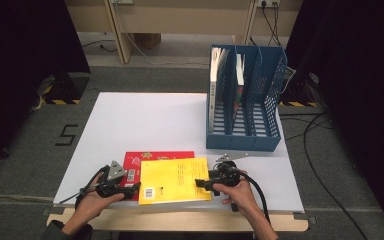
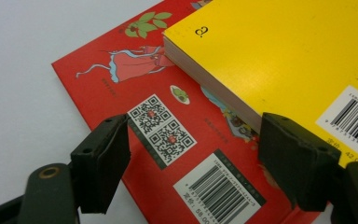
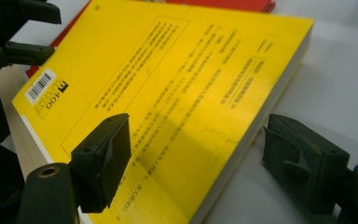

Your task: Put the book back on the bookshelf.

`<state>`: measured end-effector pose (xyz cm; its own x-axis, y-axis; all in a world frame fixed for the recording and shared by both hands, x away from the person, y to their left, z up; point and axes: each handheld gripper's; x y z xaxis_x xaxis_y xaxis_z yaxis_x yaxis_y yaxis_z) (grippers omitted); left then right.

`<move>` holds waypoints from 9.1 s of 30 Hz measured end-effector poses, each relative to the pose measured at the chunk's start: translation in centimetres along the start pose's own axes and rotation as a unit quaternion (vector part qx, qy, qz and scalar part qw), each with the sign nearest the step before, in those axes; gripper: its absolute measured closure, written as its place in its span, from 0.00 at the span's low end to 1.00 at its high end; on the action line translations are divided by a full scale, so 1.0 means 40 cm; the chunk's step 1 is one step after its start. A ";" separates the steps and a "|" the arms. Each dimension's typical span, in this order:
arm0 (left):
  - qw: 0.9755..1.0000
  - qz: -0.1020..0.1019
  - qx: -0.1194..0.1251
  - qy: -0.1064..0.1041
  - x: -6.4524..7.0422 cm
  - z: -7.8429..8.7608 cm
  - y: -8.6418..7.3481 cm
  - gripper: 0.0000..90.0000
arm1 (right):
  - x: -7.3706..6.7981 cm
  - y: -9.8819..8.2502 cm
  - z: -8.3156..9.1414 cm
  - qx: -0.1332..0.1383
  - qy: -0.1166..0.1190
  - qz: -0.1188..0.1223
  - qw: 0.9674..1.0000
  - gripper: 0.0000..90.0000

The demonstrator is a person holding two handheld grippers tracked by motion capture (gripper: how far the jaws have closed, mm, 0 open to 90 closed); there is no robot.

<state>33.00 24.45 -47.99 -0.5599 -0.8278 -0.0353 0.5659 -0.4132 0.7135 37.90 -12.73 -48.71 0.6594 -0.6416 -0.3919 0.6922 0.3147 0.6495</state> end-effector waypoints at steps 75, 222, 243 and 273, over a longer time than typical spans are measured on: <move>0.992 0.097 0.062 0.054 -0.115 -0.029 0.013 0.16 | -0.112 0.359 0.323 0.005 -0.131 0.119 0.984 0.84; 0.979 0.162 0.028 0.120 -0.277 -0.056 -0.045 0.16 | 0.267 0.454 0.344 0.153 -0.215 -0.029 0.964 0.65; 0.979 0.161 0.027 0.120 -0.277 -0.056 -0.046 0.16 | 0.322 0.467 0.312 0.192 -0.150 -0.088 0.966 0.64; 0.980 0.164 0.025 0.113 -0.280 -0.055 -0.046 0.15 | 0.116 0.192 0.297 0.184 -0.096 0.017 0.978 0.26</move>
<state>39.56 33.65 -50.45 -0.2012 -0.9782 0.0507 0.6589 -0.0968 0.7460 42.80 -21.59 -37.79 0.5886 -0.7656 -0.2597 0.4947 0.0871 0.8647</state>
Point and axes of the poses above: each handheld gripper's, and its own axes: z roughly backward along the jaws, y roughly out of its top, x roughly to its right, and after that the axes turned 2 degrees about z, right-handed
